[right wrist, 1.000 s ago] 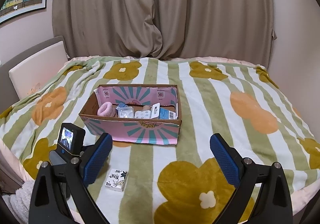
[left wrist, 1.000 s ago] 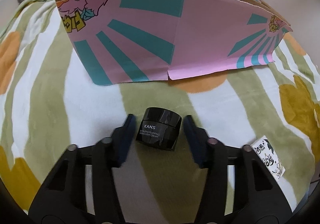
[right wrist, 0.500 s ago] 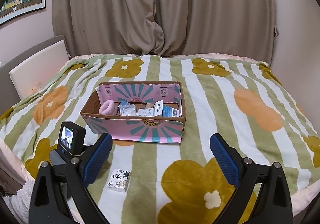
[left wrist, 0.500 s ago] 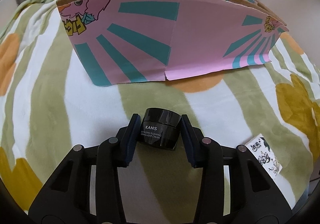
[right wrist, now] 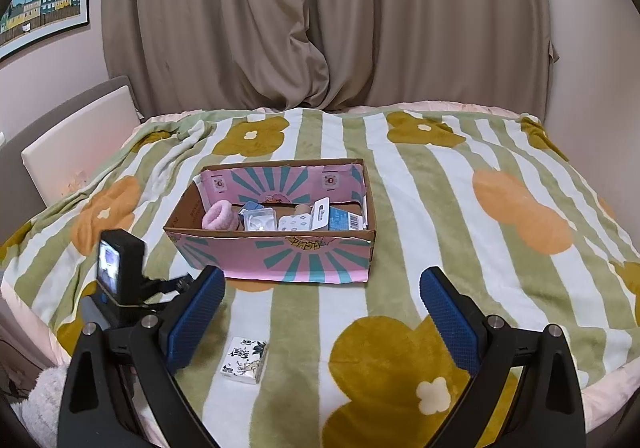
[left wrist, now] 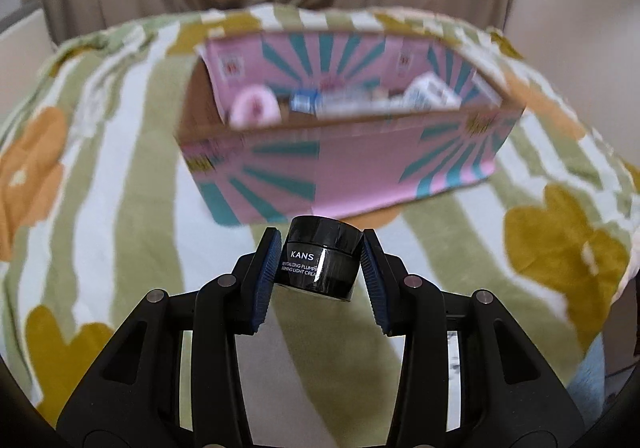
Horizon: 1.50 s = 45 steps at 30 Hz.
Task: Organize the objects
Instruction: 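Lift the KANS jar with the left gripper while the right gripper grasps the tissue pack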
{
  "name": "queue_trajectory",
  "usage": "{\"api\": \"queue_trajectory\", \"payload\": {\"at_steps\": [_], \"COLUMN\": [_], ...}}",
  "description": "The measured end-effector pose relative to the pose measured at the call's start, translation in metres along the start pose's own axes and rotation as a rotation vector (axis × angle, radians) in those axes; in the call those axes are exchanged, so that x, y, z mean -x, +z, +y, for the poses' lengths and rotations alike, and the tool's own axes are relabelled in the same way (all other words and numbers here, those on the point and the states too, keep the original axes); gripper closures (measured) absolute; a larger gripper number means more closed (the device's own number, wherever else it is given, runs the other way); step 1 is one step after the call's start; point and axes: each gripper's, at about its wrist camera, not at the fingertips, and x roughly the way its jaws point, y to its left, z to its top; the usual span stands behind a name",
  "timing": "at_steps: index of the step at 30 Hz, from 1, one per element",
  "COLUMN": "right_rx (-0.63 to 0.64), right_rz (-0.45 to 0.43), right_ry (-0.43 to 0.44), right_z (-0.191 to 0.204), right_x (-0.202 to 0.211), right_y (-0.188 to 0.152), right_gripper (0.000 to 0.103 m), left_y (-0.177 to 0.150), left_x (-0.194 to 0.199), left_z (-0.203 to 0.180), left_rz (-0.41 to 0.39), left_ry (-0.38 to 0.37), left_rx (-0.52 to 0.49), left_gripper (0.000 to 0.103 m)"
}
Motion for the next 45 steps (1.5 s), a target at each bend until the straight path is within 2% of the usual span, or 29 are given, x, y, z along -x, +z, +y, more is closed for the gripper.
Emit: {"api": "queue_trajectory", "payload": {"at_steps": [6, 12, 21, 25, 32, 38, 42, 45], "right_rx": [-0.003, 0.011, 0.017, 0.011, -0.003, -0.053, -0.024, 0.017], "right_rz": [-0.010, -0.027, -0.056, -0.039, 0.106, 0.312, 0.434, 0.489], "right_ry": [0.007, -0.007, 0.003, 0.017, 0.083, 0.151, 0.134, 0.101], "right_z": [0.003, 0.009, 0.016, 0.019, 0.030, 0.041, 0.055, 0.065], "right_x": [0.001, 0.003, 0.007, 0.000, -0.053, -0.121, -0.157, -0.171], "right_y": [0.002, 0.006, 0.011, 0.010, -0.010, -0.043, -0.069, -0.085], "right_gripper": [0.005, 0.006, 0.006, 0.006, 0.006, 0.006, 0.006, 0.006], "left_y": [0.028, 0.038, 0.040, 0.039, 0.034, 0.027, 0.025, 0.022], "left_x": [0.068, 0.124, 0.163, 0.171, 0.180, 0.186, 0.186, 0.184], "left_z": [-0.003, -0.012, -0.023, -0.024, -0.023, -0.020, -0.016, -0.013], "left_rz": [-0.128, -0.223, -0.271, -0.283, -0.290, -0.292, -0.289, -0.279], "left_ry": [0.035, 0.039, 0.051, 0.052, 0.077, 0.087, 0.085, 0.085], "left_rx": [0.043, 0.082, 0.067, 0.074, 0.071, 0.073, 0.077, 0.082], "left_gripper": [0.066, 0.066, 0.066, 0.066, 0.066, 0.066, 0.066, 0.066]}}
